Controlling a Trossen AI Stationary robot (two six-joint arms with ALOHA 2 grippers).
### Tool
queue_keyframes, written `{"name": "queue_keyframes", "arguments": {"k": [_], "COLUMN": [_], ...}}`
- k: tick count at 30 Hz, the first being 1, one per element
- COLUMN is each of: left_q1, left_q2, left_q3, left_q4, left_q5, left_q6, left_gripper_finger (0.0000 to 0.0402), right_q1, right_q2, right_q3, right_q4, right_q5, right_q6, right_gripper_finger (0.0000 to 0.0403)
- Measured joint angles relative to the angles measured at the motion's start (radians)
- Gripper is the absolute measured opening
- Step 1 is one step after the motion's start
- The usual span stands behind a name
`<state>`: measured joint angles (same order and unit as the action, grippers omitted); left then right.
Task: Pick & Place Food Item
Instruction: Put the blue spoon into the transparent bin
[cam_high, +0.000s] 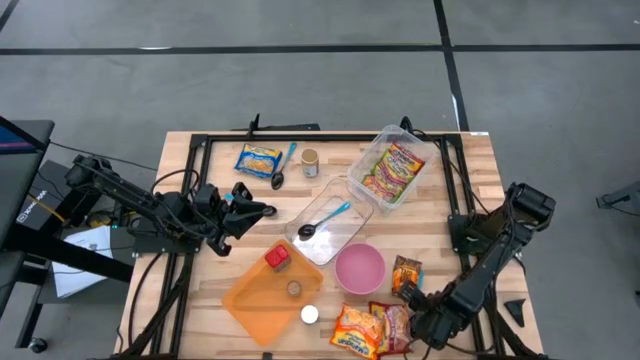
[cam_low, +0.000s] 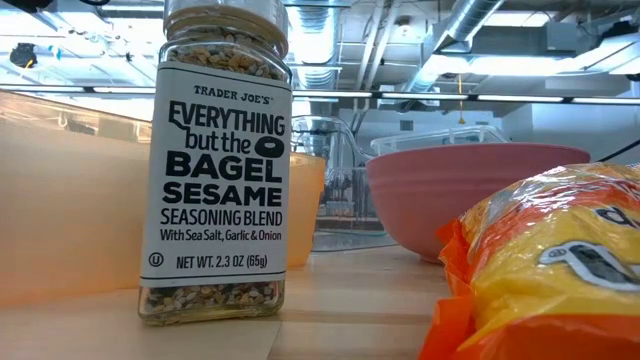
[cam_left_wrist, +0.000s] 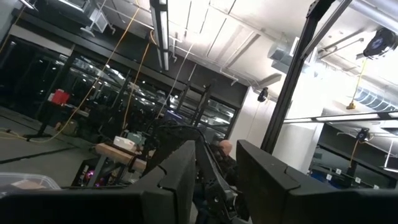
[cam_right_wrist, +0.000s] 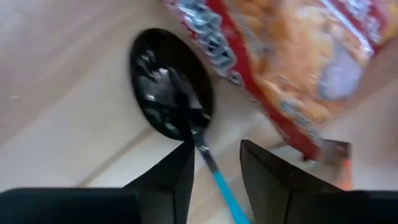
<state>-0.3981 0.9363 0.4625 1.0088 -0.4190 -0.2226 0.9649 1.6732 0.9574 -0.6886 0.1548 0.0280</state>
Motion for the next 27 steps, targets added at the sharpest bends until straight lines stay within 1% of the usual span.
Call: {"name": "queue_keyframes", "arguments": {"k": [4,10,15,17,19,24,25,27], "left_q1": [0.0,0.0,0.0,0.0,0.0,0.0,0.0,0.0], "left_q2": [0.0,0.0,0.0,0.0,0.0,0.0,0.0,0.0], "left_q3": [0.0,0.0,0.0,0.0,0.0,0.0,0.0,0.0], "left_q4": [0.0,0.0,0.001,0.001,0.001,0.001,0.001,0.001], "left_q5": [-0.001,-0.002,-0.02,-0.026,-0.026,-0.026,-0.026,-0.026], "left_q6": [0.002,0.002,0.0,0.0,-0.001,0.0,-0.001,0.0], "left_gripper_finger": [0.0112,0.0112,0.0112,0.0112,0.0112,0.0112,0.0112,0.0112], "right_q1": [0.006,0.012,0.01,0.01,0.01,0.011,0.011,0.012], "right_q2": [0.0,0.0,-0.005,-0.005,-0.004,-0.003,-0.003,-0.003], "right_q3": [-0.02,-0.089,-0.118,-0.12,-0.121,-0.122,-0.122,-0.122], "right_q4": [0.002,0.121,0.157,0.158,0.158,0.154,0.154,0.154], "right_q5": [-0.003,-0.011,-0.015,-0.019,-0.02,-0.029,-0.028,-0.028], "right_q6": [-0.002,-0.002,0.031,0.032,0.036,0.082,0.094,0.124], "right_gripper_finger": [0.0121,0.0121,0.0116,0.0105,0.0085,0.0016,0.0011,0.0016]}}
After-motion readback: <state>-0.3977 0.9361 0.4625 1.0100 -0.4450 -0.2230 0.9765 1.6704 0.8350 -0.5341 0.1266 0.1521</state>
